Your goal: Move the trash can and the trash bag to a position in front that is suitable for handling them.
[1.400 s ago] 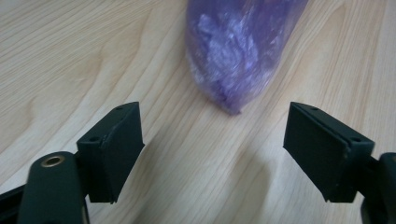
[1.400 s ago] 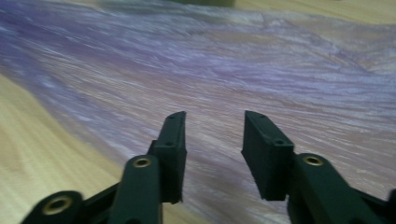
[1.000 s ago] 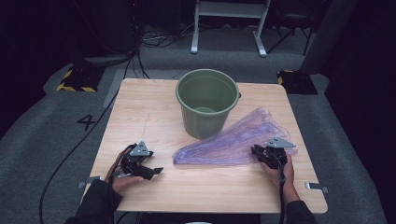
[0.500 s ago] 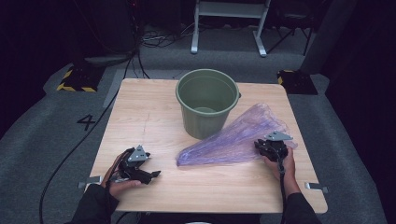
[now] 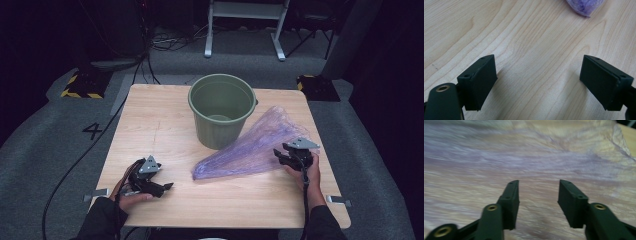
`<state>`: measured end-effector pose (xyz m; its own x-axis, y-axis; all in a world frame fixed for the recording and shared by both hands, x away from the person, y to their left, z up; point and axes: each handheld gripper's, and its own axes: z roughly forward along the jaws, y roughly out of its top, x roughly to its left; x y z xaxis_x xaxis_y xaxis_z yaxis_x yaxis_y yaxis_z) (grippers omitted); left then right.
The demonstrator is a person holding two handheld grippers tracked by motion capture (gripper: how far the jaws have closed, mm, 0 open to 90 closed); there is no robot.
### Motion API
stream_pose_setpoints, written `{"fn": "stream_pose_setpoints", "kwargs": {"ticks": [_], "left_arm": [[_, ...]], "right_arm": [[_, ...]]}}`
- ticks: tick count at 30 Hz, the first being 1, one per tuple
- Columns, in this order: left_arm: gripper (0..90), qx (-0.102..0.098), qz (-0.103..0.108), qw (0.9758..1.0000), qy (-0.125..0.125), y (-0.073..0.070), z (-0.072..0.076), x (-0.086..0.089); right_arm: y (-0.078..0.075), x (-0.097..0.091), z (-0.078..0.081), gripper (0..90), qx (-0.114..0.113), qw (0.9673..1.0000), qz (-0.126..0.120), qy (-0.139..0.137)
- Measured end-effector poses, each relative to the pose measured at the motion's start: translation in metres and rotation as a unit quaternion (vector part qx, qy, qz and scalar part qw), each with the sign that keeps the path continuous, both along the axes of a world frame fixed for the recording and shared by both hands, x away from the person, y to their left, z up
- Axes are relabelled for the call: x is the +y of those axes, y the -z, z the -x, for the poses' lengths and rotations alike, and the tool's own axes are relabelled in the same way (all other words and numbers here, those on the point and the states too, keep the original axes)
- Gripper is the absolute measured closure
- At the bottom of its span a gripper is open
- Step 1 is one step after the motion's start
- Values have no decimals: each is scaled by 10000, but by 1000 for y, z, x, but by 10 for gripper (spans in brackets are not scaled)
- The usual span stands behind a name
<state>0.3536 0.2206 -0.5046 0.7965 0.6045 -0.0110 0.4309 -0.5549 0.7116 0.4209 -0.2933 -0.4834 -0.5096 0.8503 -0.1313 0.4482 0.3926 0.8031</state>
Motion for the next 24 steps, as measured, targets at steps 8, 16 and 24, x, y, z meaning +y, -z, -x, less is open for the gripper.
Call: {"fn": "stream_pose_setpoints", "kwargs": {"ticks": [8, 16, 24], "left_arm": [[136, -3, -4, 10000, 3, 0, 0, 0], [136, -3, -7, 10000, 7, 0, 0, 0], [136, -7, -3, 10000, 33, 0, -1, 0]], "right_arm": [[-23, 9, 26, 370, -63, 9970, -689, -352], [-5, 19, 33, 474, 582, 9976, -382, 25], [8, 3, 21, 665, 903, 9934, -372, 594]]}}
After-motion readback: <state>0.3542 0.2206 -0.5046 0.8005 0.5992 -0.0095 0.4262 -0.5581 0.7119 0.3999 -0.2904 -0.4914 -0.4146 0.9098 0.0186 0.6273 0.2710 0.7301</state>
